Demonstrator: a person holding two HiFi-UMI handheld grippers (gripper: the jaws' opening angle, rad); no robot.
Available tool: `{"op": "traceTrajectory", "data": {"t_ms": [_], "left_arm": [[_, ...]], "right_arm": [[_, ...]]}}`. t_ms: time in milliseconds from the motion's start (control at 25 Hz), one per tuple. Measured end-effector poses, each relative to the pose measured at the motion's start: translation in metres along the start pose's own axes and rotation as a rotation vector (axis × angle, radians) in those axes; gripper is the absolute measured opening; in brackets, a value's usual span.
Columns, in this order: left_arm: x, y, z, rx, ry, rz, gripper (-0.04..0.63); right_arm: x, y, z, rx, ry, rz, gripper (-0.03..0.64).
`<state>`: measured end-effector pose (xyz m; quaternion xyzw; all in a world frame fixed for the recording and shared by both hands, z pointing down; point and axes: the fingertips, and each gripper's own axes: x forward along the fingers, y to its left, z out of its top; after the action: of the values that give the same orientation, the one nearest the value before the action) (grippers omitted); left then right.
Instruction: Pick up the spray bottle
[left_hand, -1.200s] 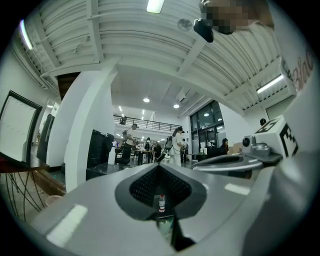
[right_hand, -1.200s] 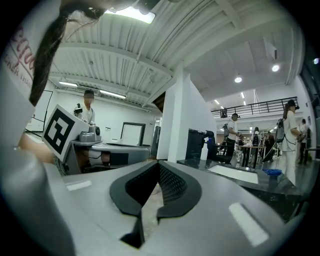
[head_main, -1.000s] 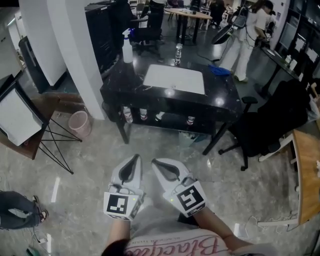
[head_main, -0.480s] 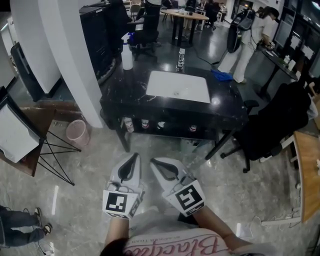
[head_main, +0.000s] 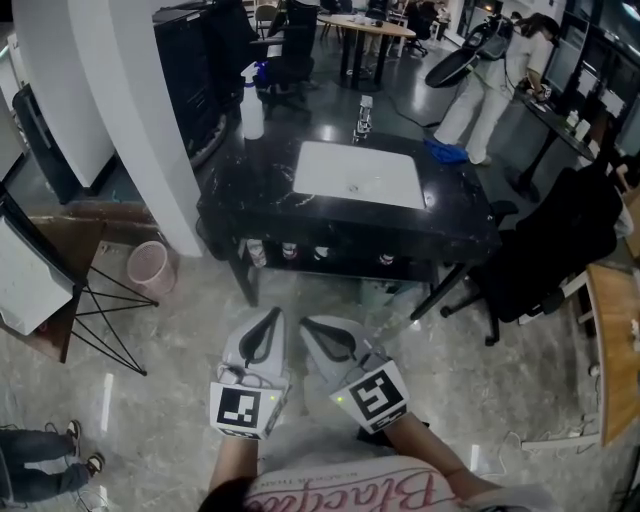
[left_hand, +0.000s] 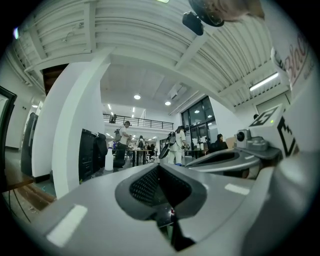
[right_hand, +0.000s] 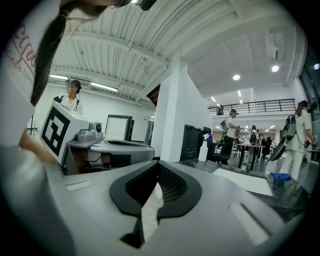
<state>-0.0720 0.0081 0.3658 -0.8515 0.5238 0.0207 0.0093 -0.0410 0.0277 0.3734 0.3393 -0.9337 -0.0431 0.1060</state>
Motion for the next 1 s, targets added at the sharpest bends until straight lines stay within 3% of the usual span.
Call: {"op": "traceTrajectory", "data": {"t_ms": [640,1000], "left_arm": [[0.067,0.058,0.0,0.018,-0.014,0.032,-0.002],[0.134,0.125,-0.001,0.006,0.008,0.093,-0.002]], "right_arm": [[0.079,-0.059,0.009,0.008,-0.034,0.041,0.002],[0.149,-0.115,0.014,0.015,-0.026,0.08,0.003]]}}
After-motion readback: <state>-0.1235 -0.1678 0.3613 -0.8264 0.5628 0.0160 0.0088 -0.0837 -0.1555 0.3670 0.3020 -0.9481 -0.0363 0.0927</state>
